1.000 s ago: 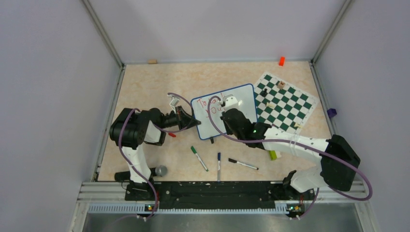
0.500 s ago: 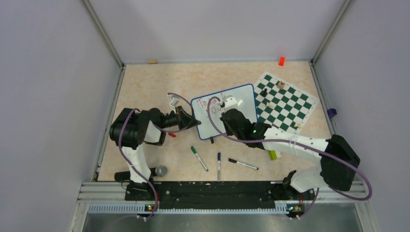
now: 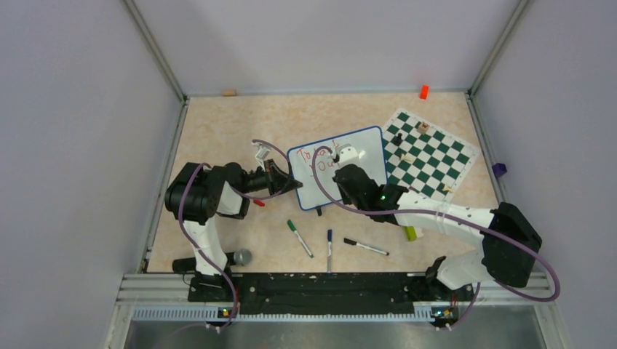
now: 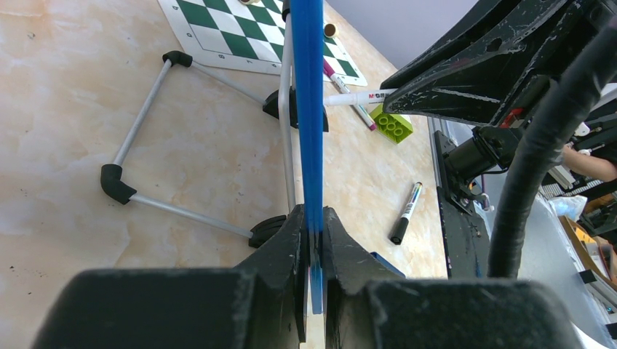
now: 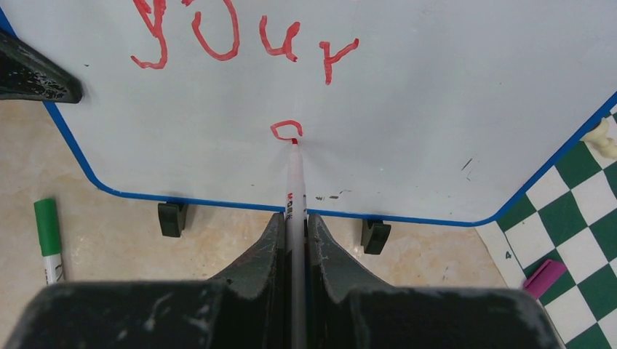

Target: Write a sentence on the whiteboard

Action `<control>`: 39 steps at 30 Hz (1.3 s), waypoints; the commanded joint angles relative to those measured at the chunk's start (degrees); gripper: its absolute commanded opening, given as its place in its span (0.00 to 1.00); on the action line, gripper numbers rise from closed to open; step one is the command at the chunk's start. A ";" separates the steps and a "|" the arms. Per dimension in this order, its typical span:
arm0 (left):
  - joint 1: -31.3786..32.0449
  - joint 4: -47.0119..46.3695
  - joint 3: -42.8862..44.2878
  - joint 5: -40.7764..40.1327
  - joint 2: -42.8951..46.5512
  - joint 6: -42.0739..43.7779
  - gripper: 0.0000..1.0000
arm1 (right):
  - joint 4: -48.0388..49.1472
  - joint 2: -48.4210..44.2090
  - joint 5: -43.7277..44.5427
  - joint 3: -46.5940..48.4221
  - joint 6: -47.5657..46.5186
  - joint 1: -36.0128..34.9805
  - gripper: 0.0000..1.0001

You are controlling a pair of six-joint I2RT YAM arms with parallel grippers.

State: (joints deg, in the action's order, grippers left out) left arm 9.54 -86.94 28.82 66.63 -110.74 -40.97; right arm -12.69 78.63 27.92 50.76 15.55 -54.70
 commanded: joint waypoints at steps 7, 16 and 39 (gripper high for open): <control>0.24 -5.88 -0.14 2.25 0.88 2.23 0.00 | 1.49 0.95 3.80 5.12 -2.22 -0.41 0.00; 0.22 -5.88 -0.12 2.22 1.01 2.20 0.00 | 1.84 1.88 3.55 7.05 -3.27 0.36 0.00; 0.22 -5.88 -0.14 2.24 1.14 2.20 0.00 | -0.75 -0.82 0.68 1.87 -0.49 0.36 0.00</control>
State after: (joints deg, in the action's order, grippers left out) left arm 9.54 -86.83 28.82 66.57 -110.74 -41.01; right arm -13.45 79.77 28.99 53.23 14.00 -54.57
